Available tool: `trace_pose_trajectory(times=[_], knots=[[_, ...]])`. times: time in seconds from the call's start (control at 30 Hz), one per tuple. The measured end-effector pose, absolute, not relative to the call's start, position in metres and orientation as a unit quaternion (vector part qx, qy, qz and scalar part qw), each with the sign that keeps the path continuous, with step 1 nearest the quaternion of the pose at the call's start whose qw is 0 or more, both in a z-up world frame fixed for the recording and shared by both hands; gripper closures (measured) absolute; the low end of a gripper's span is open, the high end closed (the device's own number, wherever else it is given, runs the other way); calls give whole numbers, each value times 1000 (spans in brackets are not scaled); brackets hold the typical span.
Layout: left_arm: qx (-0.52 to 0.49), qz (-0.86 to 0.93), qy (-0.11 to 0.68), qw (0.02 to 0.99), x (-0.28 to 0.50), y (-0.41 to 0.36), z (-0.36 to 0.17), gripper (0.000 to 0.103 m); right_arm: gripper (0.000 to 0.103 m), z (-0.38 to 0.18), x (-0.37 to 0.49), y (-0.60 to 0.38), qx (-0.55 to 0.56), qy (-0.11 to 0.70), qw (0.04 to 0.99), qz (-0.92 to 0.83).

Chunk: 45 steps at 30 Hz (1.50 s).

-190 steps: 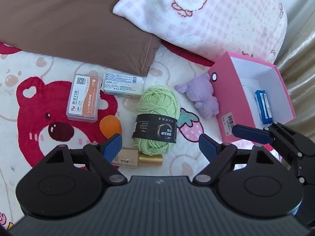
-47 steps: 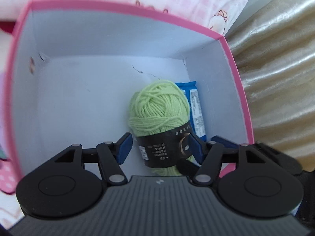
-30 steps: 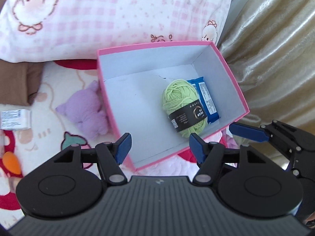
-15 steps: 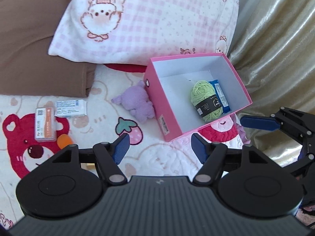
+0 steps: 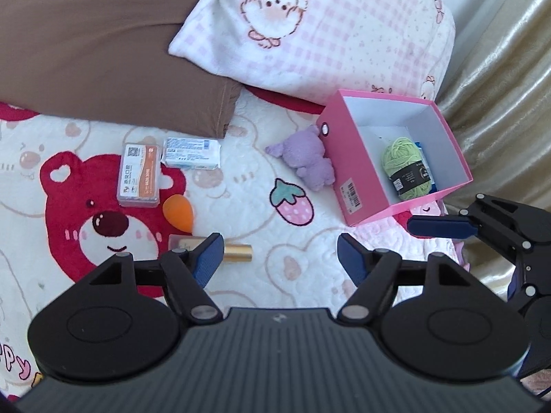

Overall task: Organize objects
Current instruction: 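Withdraw the left tool and move it to the foundation bottle, then close the left tool on the foundation bottle and lift it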

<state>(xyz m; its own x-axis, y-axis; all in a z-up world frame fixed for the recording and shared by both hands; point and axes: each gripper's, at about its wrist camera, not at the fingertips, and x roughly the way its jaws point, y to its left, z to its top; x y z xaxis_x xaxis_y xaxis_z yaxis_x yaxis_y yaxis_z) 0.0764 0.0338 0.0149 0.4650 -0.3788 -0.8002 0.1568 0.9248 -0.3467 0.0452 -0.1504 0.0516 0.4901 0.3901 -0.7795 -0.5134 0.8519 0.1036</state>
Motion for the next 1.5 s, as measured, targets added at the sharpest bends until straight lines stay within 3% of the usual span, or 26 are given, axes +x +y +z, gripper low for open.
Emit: trace_pose_trajectory(times=[0.57, 1.07, 1.13, 1.27, 1.33, 1.37, 1.5], knots=[[-159, -116, 521, 830, 104, 93, -110, 31, 16, -47, 77, -86, -145, 409, 844, 315], [-238, -100, 543, 799, 100, 107, -171, 36, 19, -132, 112, -40, -281, 378, 812, 344], [-242, -102, 540, 800, 101, 109, -173, 39, 23, -136, 118, -38, -276, 388, 809, 344], [-265, -104, 533, 797, 102, 114, -175, 56, 29, -141, 134, -49, -165, 454, 804, 347], [-301, -108, 528, 787, 102, 118, -178, 61, 37, -142, 134, -54, -144, 455, 814, 332], [-319, -113, 525, 781, 103, 119, -181, 65, 46, -142, 134, -55, -147, 455, 817, 322], [-358, -113, 510, 774, 103, 118, -186, 67, 56, -139, 130, -60, -121, 467, 821, 303]])
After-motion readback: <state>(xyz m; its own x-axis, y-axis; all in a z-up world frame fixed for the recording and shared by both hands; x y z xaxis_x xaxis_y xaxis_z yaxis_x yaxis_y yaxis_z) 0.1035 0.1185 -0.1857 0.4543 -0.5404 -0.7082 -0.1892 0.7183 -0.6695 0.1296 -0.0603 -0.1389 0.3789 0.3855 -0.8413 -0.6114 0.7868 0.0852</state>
